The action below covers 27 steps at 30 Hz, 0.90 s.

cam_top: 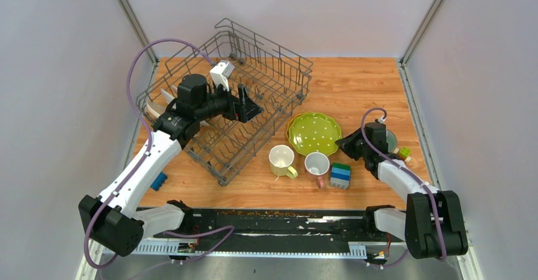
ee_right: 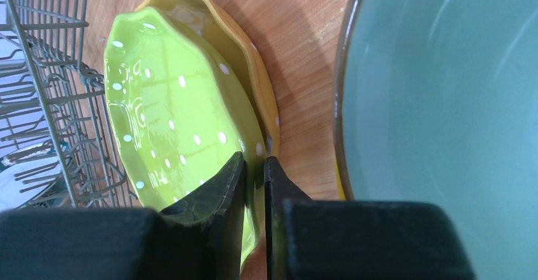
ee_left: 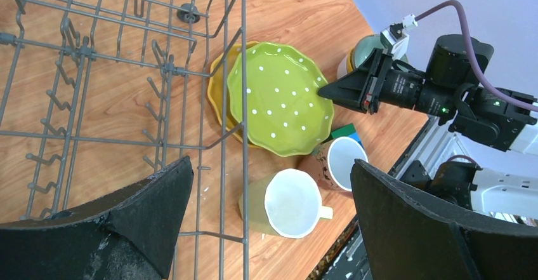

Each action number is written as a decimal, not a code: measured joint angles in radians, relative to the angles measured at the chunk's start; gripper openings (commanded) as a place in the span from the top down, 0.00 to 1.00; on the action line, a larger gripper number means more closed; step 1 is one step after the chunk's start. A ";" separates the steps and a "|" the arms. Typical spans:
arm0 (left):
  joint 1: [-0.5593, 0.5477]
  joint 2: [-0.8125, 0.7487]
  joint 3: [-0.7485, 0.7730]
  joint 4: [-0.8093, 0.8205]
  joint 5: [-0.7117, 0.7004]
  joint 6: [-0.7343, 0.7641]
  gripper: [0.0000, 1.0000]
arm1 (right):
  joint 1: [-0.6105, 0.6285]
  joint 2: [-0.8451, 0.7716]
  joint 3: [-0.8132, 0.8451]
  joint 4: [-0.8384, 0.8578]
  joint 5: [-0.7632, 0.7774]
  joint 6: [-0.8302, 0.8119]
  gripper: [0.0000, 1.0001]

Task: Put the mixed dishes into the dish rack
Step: Pick up the plate at the center of the board.

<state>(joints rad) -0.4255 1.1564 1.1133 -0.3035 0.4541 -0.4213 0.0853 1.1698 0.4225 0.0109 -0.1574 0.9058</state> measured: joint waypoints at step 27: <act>-0.061 0.054 0.013 -0.017 -0.006 0.013 0.00 | -0.017 -0.111 0.021 -0.130 0.007 0.022 1.00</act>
<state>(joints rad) -0.4862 1.2106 1.1267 -0.3206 0.4480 -0.4088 0.0685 1.0588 0.4431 -0.1188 -0.1501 0.9276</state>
